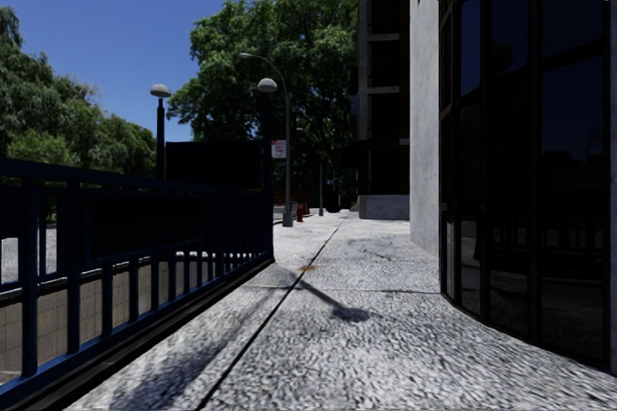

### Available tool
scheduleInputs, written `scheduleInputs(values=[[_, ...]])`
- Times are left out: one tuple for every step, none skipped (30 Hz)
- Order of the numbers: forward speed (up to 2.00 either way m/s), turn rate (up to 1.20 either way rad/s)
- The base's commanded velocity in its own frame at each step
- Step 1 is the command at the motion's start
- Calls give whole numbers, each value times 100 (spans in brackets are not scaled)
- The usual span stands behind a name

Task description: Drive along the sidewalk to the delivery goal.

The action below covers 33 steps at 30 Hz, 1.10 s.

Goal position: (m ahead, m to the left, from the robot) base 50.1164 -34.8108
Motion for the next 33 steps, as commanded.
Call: scheduleInputs(values=[[200, -24], [200, -24], [200, -24], [200, -24], [200, -24], [200, -24], [200, -24], [200, -24], [200, -24], [200, -24], [200, -24], [200, -25], [200, -25], [200, -25], [200, -25], [200, -25], [200, -25], [200, -25], [200, -25], [200, -25], [200, -25], [200, -25], [200, -26], [200, -26], [200, -26], [200, -27], [200, -27], [200, -27], [200, -27], [200, -27], [200, -27], [200, -27], [200, -27]])
